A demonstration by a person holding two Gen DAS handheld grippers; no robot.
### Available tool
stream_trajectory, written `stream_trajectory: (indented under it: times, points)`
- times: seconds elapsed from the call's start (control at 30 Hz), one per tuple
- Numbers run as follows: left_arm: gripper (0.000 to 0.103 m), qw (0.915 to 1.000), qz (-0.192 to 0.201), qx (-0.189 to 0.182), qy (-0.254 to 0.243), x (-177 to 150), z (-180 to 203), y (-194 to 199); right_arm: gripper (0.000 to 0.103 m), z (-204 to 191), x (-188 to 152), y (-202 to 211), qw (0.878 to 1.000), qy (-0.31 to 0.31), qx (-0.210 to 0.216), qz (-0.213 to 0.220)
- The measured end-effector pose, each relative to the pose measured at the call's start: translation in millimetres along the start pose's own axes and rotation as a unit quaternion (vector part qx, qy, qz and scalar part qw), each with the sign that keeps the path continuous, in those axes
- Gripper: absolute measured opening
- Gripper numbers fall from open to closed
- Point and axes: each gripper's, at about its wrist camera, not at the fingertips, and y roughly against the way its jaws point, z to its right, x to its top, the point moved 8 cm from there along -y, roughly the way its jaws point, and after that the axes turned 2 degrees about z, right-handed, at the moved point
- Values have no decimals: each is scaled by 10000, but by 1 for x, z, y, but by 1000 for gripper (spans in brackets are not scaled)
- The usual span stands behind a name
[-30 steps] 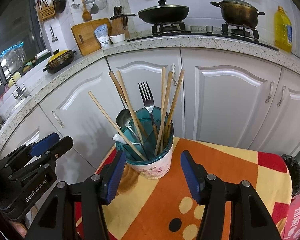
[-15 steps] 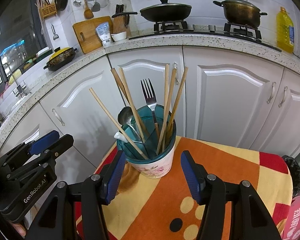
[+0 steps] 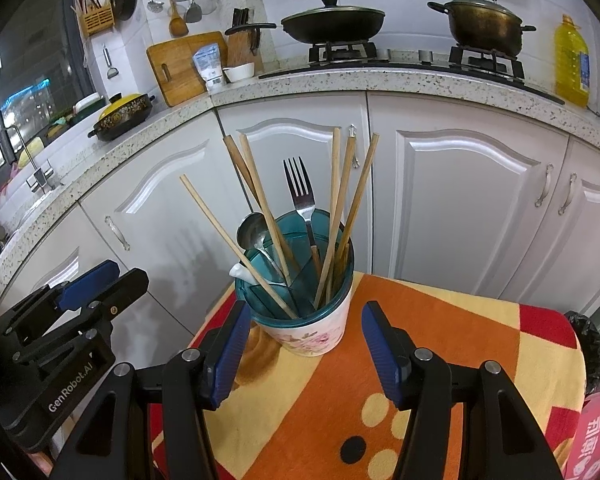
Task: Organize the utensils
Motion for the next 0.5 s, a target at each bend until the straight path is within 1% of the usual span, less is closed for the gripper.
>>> stream_trajectory:
  times: [0.5]
  points:
    - [34,10000,-69,-10,42,-4,1,-4,57,-3,-2,-3,10000,45,20,-62]
